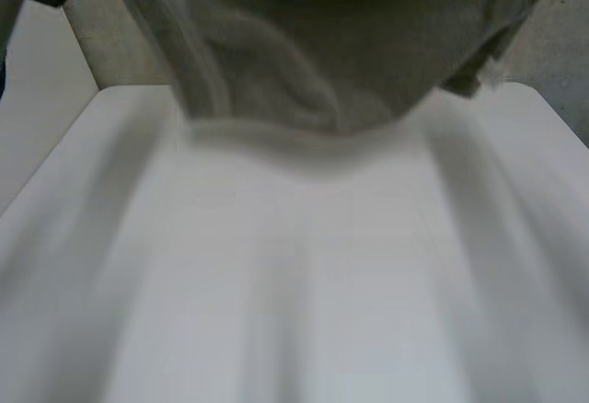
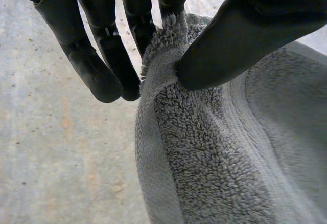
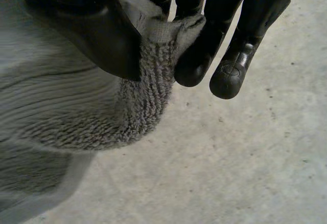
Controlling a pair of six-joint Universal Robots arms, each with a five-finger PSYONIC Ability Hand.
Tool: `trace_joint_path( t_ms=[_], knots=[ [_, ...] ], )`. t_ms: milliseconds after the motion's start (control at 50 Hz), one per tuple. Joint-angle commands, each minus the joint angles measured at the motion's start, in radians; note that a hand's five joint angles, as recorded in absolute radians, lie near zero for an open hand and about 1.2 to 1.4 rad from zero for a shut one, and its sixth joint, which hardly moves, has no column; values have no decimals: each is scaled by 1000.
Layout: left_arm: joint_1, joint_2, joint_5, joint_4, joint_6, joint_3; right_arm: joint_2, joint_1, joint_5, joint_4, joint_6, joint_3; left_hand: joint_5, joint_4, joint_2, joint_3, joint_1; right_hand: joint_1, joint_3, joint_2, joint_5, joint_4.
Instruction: Fold the towel.
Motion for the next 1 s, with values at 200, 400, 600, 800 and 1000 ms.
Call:
trace_joint_path(
  t_ms=[200,400,600,800,1000],
  knots=[
    [33,47,119,-79,255,-516,23,-9,-64,296,-154,283,-275,-120,-81,-152,-37,71,60,97,58,61],
    [84,202,242,8,316,-913,-122,-22,-75,310,-160,531,-275,-120,-81,-152,-37,71,60,97,58,61],
    [159,423,285,5,310,-1056,-279,-130,-87,395,-158,577,-275,-120,-81,-152,-37,71,60,97,58,61],
    [214,445,271,-7,307,-1060,-258,-174,-122,474,-171,537,-275,-120,-81,-152,-37,71,60,97,58,61],
    [95,172,239,2,312,-903,24,-148,-122,468,-148,380,-275,-120,-81,-152,-37,71,60,97,58,61]
  ],
)
